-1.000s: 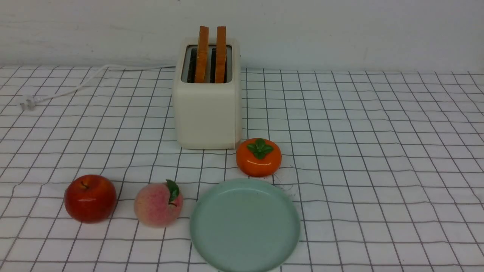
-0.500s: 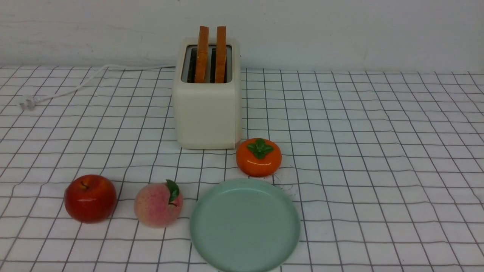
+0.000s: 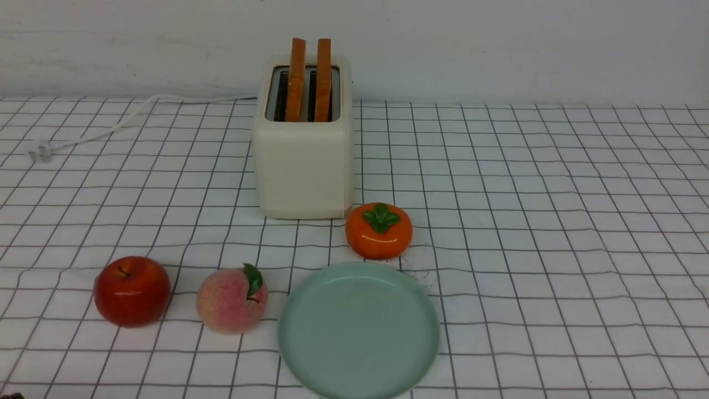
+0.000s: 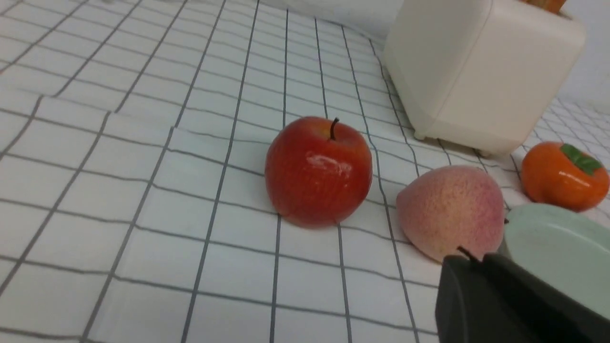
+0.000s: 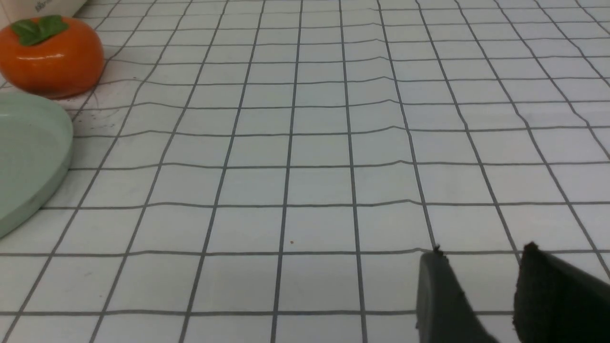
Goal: Take toasted bread from bread machine on white checkered table place on plate.
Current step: 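Reach for a toast slice standing in the toaster with the left gripper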
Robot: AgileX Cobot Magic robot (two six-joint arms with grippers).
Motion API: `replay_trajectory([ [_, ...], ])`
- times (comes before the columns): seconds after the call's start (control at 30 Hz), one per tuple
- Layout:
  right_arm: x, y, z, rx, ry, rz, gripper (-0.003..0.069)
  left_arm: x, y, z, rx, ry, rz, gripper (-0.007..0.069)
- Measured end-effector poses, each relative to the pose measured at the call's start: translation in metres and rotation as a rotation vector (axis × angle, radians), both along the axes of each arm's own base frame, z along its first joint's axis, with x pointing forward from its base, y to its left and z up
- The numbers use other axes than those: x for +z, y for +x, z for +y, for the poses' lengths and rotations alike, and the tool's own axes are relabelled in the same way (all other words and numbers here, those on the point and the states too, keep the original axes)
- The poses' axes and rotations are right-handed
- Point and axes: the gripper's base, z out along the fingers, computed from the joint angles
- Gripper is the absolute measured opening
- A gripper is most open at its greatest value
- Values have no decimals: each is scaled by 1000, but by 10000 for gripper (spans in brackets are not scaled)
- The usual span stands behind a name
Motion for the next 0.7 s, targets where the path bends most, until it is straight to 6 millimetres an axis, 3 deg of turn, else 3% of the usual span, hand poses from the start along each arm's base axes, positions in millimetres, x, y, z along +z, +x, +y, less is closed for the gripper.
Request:
replay_trajectory([
  [0.37,1,1,0,-1,-10,-19,242,15,1,2,34,-254,-141,39],
  [0.7,32,5,-1,-71,488,-357,232,22,1,6,82,-649,-198,43],
])
